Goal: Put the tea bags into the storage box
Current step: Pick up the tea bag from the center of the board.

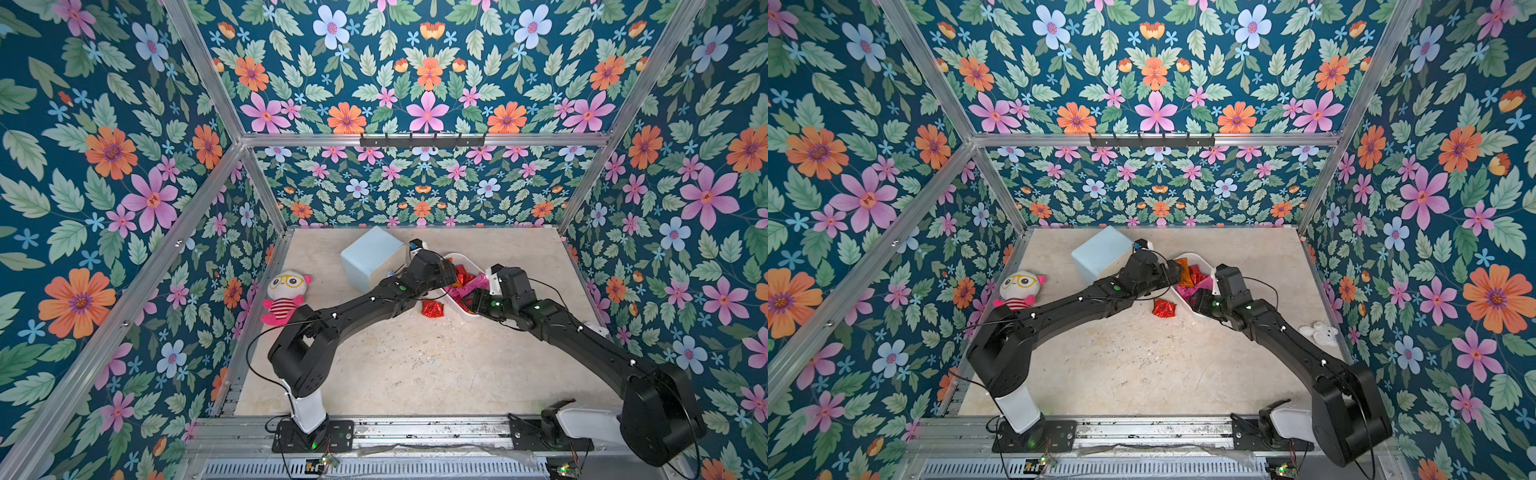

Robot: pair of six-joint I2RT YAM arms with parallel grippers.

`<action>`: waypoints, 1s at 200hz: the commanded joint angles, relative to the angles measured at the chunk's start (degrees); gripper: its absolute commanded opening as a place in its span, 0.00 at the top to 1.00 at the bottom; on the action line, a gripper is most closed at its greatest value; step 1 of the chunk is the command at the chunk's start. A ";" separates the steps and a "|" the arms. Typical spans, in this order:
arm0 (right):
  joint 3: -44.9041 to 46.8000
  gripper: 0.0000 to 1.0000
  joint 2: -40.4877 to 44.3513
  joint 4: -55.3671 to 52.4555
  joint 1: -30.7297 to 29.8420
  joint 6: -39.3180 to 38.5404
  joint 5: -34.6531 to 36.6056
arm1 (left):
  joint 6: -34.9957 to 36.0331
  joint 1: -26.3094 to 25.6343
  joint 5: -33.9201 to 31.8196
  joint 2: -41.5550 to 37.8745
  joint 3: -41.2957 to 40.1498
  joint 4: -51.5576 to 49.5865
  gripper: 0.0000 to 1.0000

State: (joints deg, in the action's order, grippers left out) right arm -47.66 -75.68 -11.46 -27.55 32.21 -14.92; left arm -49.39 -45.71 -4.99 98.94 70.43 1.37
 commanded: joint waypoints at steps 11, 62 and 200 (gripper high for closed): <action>-3.91 0.42 -6.89 2.95 -3.72 -1.27 0.75 | -0.76 1.38 -4.79 -7.97 -9.33 -1.14 0.01; -19.59 0.37 -23.34 -2.45 -7.92 -5.03 4.85 | -3.81 4.53 -6.17 -15.67 -20.24 -4.00 0.01; -32.15 0.36 -39.21 -12.48 -13.94 -12.33 11.43 | -3.04 7.84 -6.08 -20.54 -24.46 -5.72 0.01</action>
State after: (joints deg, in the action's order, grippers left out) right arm -80.71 -115.15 -23.09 -40.56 19.90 -3.07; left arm -53.15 -37.93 -10.70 78.76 46.24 -4.01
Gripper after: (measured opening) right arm 0.639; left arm 0.991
